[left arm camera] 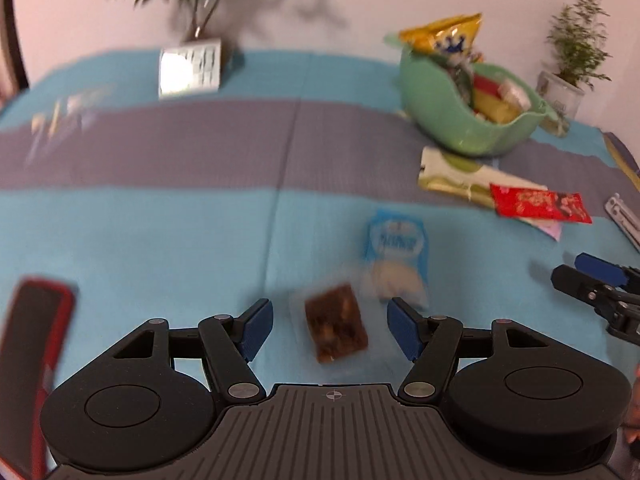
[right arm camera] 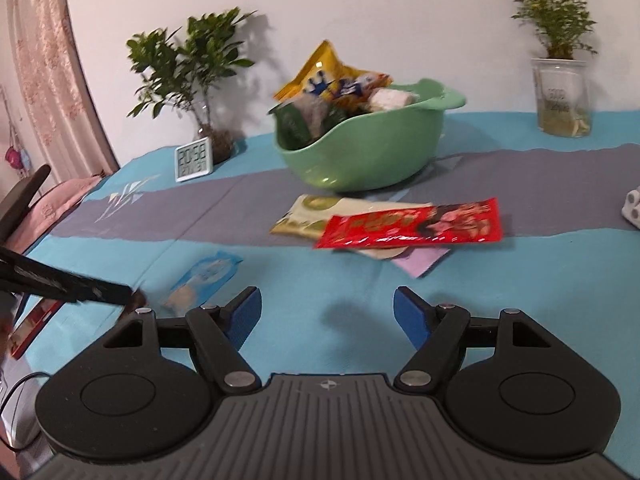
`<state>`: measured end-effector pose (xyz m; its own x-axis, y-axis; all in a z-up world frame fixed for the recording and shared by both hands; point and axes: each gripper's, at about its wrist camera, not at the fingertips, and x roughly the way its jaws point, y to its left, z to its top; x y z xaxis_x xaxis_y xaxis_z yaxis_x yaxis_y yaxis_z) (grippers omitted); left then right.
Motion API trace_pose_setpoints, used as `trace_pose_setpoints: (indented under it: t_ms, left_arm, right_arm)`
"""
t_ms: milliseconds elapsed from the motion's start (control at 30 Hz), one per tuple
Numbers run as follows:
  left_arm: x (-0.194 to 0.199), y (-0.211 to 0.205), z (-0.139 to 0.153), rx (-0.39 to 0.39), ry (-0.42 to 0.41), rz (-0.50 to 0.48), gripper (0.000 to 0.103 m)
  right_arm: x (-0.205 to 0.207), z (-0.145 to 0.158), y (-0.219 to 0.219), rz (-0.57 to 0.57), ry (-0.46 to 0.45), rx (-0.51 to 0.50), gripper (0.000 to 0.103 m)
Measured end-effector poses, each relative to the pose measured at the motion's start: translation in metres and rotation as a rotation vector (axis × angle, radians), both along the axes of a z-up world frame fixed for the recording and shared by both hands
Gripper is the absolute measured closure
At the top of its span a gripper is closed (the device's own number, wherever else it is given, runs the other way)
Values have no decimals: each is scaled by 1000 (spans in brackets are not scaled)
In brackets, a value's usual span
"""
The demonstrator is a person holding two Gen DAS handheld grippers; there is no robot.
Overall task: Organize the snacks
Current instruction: 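Grasp the brown wrapped snack with the left tool while the right grasps the blue-white pack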
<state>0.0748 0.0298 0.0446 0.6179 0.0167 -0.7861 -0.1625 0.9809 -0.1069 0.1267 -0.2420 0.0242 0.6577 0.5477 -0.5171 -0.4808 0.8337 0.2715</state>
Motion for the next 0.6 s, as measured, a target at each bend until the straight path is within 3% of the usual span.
trace_pose_setpoints:
  t_ms: [133, 300, 500, 600]
  left_arm:
    - [2, -4, -13, -34, 8, -18, 0]
    - [4, -12, -17, 49, -20, -15, 0]
    - [-9, 8, -12, -32, -84, 10, 9]
    - [-16, 13, -11, -5, -88, 25, 9]
  right_arm:
    - [-7, 3, 7, 21, -8, -4, 25]
    - [-11, 3, 16, 45, -5, -26, 25]
    - [-13, 3, 43, 122, 1, -58, 26]
    - [-11, 3, 67, 184, 0, -73, 26]
